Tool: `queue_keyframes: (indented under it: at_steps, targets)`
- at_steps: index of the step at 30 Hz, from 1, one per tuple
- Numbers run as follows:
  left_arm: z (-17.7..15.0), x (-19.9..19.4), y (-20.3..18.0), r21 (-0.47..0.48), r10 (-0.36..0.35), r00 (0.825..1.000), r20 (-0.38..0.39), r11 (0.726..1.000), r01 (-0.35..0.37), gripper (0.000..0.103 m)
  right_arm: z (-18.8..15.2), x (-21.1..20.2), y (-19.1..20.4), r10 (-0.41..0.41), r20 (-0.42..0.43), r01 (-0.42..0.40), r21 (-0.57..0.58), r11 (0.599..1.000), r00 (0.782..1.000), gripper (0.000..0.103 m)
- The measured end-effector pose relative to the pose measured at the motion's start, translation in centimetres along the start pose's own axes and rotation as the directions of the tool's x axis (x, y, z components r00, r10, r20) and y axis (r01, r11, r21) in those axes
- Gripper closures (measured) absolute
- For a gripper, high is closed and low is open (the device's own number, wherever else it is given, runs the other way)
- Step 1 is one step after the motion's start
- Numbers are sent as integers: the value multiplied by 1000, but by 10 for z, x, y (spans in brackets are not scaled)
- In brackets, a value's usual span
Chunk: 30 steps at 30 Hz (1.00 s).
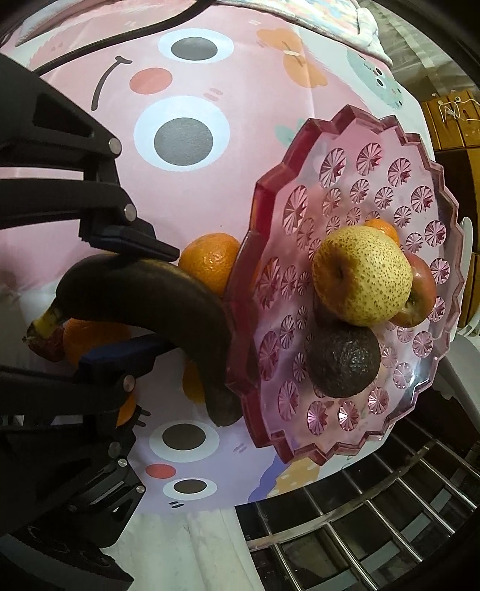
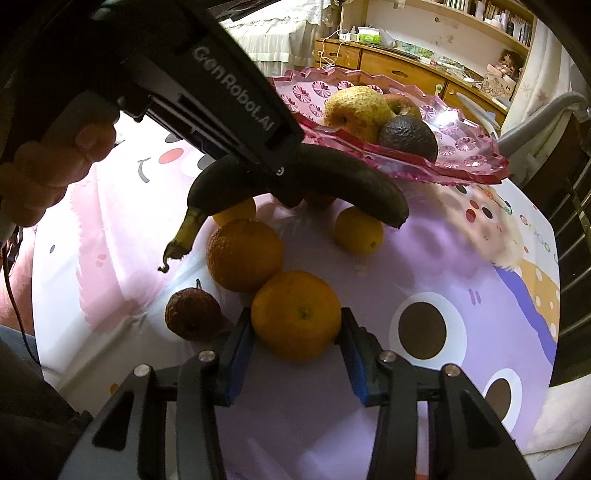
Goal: Organize fruits
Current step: 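Close the left tool on the dark banana while the right tool grasps the mandarin, then carry the banana and mandarin into the pink bowl and open both tools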
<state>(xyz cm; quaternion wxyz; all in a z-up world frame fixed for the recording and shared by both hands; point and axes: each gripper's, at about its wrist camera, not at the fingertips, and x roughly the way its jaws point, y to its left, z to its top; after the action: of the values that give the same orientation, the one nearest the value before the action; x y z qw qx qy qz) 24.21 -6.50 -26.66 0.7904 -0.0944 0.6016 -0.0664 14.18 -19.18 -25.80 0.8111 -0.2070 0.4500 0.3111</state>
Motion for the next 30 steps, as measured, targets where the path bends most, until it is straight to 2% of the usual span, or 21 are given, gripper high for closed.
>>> queue_keyframes:
  at_steps: [7, 14, 21, 30]
  targets:
    - [-14, -10, -2, 5, -6, 1000, 19, 1000, 6, 72, -3, -3, -2, 14, -2, -14, 2, 1000, 1000, 59]
    - [-24, -19, -6, 13, -11, 999, 36, 1000, 11, 73, -9, -10, -5, 14, 2, -15, 24, 1000, 1000, 59]
    - [-41, -43, -12, 21, -46, 997, 66, 999, 44, 73, -18, -22, -14, -4, -5, 4, 83, 997, 1000, 59]
    - [-52, -92, -22, 52, -61, 990, 127, 997, 55, 73, -16, -48, -27, -84, 2, 83, 119, 989, 996, 59]
